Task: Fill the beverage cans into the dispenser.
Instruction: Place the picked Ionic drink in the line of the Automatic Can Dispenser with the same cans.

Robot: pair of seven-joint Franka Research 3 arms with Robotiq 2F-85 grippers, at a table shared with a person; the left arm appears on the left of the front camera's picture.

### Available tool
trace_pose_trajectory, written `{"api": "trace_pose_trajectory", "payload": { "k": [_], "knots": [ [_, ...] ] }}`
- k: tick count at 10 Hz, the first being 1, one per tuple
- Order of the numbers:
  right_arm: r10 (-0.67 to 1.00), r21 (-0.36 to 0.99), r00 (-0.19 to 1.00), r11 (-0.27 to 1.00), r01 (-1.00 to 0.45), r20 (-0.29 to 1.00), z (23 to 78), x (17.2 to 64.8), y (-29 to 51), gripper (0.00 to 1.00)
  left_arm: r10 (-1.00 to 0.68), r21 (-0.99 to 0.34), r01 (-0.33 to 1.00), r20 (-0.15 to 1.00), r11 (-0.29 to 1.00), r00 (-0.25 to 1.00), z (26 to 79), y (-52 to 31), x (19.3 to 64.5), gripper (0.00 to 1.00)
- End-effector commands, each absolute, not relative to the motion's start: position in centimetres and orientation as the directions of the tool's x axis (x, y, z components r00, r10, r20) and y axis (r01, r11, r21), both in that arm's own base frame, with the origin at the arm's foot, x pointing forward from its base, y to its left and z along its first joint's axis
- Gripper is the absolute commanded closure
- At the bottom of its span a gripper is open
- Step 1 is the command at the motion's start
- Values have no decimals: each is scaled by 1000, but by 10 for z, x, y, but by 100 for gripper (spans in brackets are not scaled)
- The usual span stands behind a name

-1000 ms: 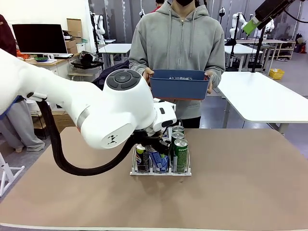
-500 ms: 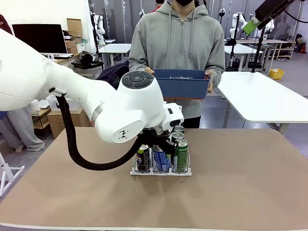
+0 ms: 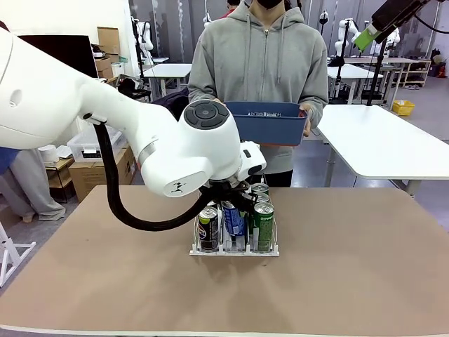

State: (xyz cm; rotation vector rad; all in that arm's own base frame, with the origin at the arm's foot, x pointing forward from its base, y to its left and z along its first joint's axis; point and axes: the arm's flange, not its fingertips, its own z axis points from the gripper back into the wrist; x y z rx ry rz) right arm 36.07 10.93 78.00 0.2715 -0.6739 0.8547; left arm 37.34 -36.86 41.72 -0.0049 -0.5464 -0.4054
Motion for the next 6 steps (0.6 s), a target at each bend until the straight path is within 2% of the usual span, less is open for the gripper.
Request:
{"api": "trace_pose_trajectory", "payload": {
  "k": [1,6],
  "knots": [
    [603,-39,467,638,-769,646,779,360,109,0,-354,104,355,533,929,769,412,-382,399,42],
    [603,-39,467,638,-769,646,779,360,109,0,-390,117,381,450,917,803,393,-385,411,42]
  ]
}}
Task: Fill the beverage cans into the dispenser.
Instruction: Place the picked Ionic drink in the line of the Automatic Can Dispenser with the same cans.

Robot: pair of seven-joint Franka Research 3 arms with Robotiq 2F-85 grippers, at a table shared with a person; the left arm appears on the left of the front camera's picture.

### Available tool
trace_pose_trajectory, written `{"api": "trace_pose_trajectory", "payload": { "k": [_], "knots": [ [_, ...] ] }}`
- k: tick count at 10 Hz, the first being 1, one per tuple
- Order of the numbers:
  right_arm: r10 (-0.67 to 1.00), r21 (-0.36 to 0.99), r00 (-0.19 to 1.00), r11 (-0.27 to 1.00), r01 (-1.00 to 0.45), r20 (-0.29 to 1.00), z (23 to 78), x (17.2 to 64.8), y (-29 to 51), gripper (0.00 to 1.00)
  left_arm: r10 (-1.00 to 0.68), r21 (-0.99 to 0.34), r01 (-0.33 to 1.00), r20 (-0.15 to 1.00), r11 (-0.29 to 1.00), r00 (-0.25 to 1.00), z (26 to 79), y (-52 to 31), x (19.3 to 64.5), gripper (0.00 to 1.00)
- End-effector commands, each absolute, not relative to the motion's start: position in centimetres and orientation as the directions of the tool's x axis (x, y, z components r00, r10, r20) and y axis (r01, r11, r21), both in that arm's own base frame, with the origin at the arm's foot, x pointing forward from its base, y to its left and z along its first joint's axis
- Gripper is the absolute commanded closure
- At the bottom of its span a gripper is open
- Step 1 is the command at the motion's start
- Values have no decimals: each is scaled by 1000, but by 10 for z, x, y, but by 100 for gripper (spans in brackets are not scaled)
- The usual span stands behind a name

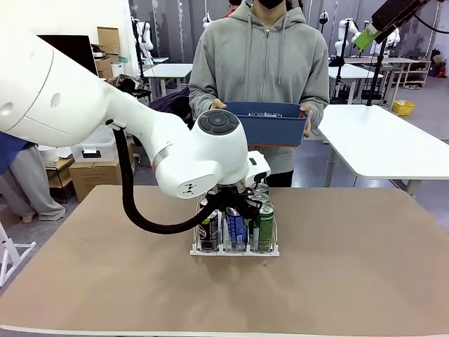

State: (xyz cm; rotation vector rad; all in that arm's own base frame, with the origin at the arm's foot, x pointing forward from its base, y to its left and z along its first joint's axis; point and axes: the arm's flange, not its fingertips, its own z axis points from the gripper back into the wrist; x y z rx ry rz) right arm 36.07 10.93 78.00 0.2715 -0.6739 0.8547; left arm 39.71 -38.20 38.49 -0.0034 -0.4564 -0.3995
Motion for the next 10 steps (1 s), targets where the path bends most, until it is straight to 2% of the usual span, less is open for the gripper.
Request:
{"api": "trace_pose_trajectory", "payload": {
  "k": [1,2,3,4,5,6,7,9,10],
  "knots": [
    [603,-39,467,638,-769,646,779,360,109,0,-396,122,383,442,916,805,390,-384,412,42],
    [603,-39,467,638,-769,646,779,360,109,0,-402,127,387,437,913,805,389,-384,412,42],
    [603,-39,467,638,-769,646,779,360,109,0,-397,117,386,428,915,812,390,-383,412,22],
    [603,-39,467,638,-769,646,779,360,109,0,-385,100,381,437,919,813,396,-381,409,22],
    [603,-39,467,638,-769,646,779,360,109,0,-374,91,376,454,922,808,403,-378,405,2],
    [603,-39,467,638,-769,646,779,360,109,0,-364,80,373,478,924,799,413,-374,397,18],
    [603,-39,467,638,-769,646,779,360,109,0,-358,71,375,501,924,788,420,-370,387,0],
    [603,-39,467,638,-769,646,779,360,109,0,-365,51,407,552,912,750,437,-362,360,0],
    [603,-39,467,638,-769,646,779,360,109,0,-359,80,372,506,925,784,427,-378,393,0]
  ]
}}
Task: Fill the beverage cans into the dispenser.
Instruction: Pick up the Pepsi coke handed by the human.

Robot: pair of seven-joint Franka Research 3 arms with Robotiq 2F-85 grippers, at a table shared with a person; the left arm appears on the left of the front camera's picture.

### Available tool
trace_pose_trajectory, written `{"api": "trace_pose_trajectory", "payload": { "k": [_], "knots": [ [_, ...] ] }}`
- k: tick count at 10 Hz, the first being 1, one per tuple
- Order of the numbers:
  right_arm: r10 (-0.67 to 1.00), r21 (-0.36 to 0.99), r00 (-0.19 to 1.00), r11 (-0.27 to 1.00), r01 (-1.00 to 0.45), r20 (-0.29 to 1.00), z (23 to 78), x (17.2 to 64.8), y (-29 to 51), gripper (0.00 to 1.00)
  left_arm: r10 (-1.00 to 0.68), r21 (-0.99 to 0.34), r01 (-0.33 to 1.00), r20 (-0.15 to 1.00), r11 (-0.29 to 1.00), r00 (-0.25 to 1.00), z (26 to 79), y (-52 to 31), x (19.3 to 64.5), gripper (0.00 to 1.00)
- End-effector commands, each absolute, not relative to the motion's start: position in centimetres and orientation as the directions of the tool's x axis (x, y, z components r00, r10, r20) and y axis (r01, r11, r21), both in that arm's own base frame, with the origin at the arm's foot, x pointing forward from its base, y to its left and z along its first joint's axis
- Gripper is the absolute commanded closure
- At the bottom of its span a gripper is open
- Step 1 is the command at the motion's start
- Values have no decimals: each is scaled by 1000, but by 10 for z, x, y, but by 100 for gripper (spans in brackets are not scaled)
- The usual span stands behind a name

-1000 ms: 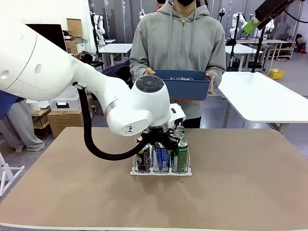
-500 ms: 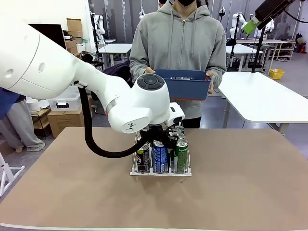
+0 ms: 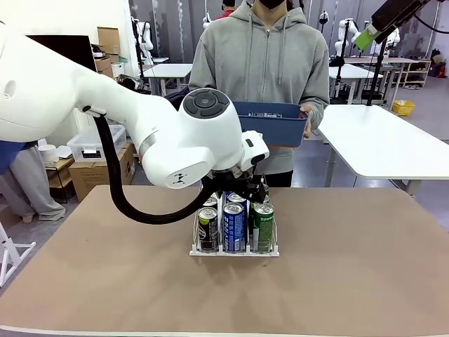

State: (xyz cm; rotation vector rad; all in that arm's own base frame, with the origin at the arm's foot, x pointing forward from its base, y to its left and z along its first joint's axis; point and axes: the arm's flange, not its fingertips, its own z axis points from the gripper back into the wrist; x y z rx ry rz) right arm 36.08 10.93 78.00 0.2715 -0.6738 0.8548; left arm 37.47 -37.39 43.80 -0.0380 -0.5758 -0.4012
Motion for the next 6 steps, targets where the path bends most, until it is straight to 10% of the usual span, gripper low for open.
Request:
{"api": "trace_pose_trajectory", "payload": {
  "k": [1,6],
  "knots": [
    [603,-39,467,638,-769,646,779,360,109,0,-359,80,372,506,925,784,427,-378,393,0],
    [603,-39,467,638,-769,646,779,360,109,0,-359,80,372,506,925,784,427,-378,393,0]
  ]
}}
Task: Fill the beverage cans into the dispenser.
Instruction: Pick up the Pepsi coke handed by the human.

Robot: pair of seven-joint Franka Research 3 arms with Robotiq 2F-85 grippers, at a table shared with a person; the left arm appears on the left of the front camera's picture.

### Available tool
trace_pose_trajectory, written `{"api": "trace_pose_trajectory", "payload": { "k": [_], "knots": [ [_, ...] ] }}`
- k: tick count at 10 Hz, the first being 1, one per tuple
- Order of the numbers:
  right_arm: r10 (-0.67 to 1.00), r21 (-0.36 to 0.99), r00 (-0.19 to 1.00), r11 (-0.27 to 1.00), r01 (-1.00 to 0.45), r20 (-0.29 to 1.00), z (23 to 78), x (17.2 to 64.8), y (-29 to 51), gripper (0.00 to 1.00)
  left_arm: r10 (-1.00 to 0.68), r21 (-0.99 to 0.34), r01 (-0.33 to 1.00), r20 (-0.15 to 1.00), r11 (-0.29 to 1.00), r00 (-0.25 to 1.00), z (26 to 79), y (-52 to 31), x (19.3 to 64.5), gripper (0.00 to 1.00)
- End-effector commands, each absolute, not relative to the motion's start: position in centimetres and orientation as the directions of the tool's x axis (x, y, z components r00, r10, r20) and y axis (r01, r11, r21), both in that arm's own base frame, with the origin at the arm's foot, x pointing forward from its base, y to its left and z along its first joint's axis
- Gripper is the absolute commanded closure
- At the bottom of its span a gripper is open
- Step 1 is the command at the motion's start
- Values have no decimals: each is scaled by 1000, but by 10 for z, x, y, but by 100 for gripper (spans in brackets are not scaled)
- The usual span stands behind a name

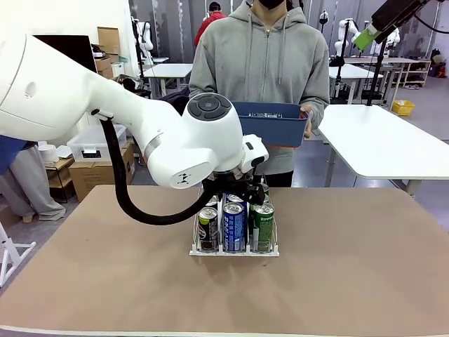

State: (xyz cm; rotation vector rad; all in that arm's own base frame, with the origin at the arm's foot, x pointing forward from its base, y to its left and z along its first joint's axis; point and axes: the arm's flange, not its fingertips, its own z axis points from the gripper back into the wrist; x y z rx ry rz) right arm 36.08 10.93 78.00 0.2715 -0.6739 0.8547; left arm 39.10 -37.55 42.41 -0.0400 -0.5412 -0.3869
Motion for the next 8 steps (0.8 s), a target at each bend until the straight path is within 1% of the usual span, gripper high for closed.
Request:
{"api": "trace_pose_trajectory", "payload": {
  "k": [1,2,4,5,6,7,8],
  "knots": [
    [603,-39,467,638,-769,646,779,360,109,0,-349,64,369,508,927,788,423,-375,391,1],
    [603,-39,467,638,-769,646,779,360,109,0,-424,53,448,436,892,793,442,-357,388,0],
    [603,-39,467,638,-769,646,779,360,109,0,-434,-71,490,365,869,823,487,-326,374,0],
    [603,-39,467,638,-769,646,779,360,109,0,-486,-72,543,360,837,797,512,-302,373,0],
    [603,-39,467,638,-769,646,779,360,109,0,-584,-82,615,241,784,776,529,-289,375,0],
    [603,-39,467,638,-769,646,779,360,109,0,-614,-38,629,176,777,769,544,-273,377,0],
    [603,-39,467,638,-769,646,779,360,109,0,-660,-40,683,220,729,718,566,-252,379,0]
  ]
}}
